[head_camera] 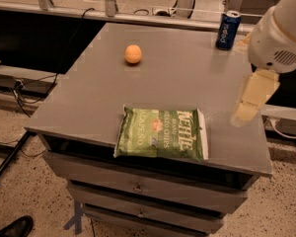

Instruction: Move orange near green jalapeno chip bag

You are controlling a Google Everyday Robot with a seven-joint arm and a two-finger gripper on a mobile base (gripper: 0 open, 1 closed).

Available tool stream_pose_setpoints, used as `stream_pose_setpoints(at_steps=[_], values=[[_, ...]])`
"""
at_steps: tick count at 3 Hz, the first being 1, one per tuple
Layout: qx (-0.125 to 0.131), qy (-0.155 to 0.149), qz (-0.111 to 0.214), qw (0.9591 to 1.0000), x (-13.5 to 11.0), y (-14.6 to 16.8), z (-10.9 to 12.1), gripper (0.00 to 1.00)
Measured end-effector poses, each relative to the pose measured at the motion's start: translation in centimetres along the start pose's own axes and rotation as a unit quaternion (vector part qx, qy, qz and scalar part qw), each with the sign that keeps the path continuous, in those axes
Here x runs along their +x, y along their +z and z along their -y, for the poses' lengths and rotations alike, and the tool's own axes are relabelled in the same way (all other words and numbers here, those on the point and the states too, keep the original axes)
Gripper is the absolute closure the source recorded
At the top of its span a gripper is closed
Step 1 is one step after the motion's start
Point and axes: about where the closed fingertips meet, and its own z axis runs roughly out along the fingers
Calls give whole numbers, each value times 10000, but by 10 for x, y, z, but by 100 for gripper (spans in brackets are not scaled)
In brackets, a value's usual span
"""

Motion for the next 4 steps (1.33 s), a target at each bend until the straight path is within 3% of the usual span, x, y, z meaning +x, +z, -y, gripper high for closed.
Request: stream_pose_setpoints(at_steps=[1,2,3,4], values=[[-147,299,452,9984,-36,63,24,0],[-146,776,978,9921,-78,113,60,0],[-101,1168,1513,9815,-118,145,98,0],[-55,1627,2180,9623,-163,170,144,0]])
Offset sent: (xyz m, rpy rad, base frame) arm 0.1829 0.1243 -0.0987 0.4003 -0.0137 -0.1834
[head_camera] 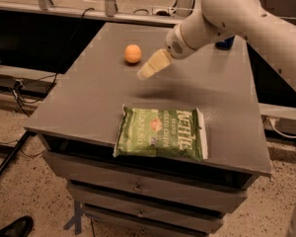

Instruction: Move orange near green jalapeno chip bag

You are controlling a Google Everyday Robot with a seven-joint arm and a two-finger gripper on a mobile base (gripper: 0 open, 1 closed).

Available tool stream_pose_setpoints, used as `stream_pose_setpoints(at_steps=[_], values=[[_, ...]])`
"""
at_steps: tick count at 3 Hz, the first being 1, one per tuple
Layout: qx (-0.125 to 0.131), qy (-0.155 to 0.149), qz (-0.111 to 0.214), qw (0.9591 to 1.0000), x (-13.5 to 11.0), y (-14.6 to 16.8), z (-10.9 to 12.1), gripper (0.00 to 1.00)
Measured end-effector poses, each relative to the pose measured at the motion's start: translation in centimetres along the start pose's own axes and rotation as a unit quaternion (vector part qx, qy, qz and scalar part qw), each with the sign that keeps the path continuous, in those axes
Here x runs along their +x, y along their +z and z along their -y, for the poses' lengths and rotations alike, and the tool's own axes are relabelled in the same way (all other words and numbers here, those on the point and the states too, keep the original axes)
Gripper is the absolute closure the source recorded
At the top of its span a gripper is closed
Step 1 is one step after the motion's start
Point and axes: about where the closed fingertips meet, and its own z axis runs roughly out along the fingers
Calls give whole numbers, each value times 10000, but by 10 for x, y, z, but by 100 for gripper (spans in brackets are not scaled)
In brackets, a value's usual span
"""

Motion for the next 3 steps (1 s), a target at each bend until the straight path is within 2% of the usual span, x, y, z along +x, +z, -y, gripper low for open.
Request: stream_pose_setpoints(at_steps=[1,2,3], values=[[71,251,441,9987,-33,20,21,0],[118,433,663,9968,-50,39,35,0],[178,562,662,9961,-53,57,42,0]])
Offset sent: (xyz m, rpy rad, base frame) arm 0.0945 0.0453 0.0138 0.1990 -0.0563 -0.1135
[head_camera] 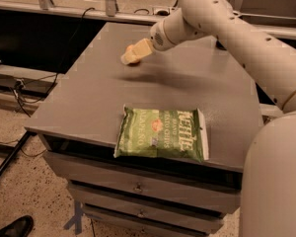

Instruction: Move orange near green jalapeno chip bag

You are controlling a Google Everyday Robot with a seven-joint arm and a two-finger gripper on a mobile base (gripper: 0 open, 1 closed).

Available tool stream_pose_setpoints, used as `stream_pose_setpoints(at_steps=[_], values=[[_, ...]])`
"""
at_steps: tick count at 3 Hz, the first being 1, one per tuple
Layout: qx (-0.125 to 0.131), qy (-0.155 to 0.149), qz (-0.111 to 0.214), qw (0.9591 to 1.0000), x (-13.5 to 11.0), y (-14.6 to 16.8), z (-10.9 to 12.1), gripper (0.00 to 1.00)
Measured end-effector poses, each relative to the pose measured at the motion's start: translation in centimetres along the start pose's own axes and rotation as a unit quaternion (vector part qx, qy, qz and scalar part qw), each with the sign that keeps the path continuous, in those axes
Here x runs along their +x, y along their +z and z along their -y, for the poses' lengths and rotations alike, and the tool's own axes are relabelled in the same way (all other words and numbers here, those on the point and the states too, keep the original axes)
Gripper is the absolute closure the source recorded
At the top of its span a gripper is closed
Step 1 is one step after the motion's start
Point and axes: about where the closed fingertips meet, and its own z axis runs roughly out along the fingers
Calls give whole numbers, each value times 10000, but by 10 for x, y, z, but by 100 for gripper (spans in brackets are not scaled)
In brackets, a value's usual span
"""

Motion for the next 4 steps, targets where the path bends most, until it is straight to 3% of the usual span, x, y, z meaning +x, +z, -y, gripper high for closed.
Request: stream_pose_setpoints(at_steps=[1,3,4], values=[[-24,148,-38,9999,6,16,-1,16],[-190,289,115,9993,3,32,-12,62],[-232,152,213,9994,-4,23,-12,87]])
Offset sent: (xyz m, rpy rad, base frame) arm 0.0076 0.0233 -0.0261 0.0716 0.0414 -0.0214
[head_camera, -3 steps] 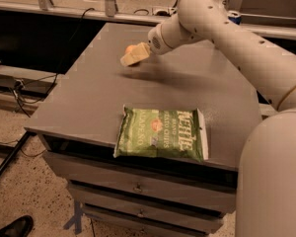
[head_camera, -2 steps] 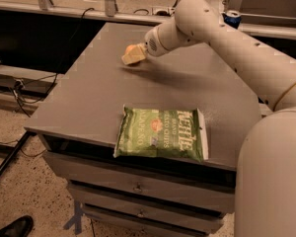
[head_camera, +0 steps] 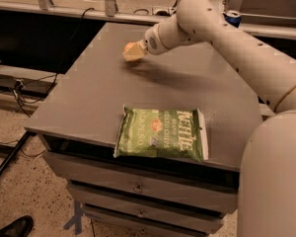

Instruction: Move orange near green jalapeno chip bag

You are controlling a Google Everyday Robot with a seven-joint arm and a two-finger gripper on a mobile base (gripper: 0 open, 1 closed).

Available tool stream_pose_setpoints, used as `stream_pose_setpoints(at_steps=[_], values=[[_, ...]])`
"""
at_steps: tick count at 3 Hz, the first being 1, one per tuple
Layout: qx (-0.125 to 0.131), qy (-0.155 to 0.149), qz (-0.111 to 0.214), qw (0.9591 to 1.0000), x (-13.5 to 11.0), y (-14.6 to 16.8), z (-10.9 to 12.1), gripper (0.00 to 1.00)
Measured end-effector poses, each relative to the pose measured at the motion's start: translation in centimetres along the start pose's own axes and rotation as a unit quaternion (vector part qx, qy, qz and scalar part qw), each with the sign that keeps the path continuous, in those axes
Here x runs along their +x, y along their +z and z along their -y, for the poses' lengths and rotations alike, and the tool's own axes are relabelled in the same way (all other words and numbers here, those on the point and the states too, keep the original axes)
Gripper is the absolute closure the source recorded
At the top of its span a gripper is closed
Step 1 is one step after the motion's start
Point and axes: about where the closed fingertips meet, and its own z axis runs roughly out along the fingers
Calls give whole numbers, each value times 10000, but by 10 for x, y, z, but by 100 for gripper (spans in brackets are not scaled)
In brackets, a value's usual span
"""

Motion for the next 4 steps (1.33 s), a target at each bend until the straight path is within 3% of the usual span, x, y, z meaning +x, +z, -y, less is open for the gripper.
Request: stream_pose_setpoints(at_steps=[1,2,4], values=[[43,-355,-76,9993,-2,-37,14,100],[-1,-507,-472,9976,24,-74,20,100],[160,-356,-1027,9939,95,-148,19,100]])
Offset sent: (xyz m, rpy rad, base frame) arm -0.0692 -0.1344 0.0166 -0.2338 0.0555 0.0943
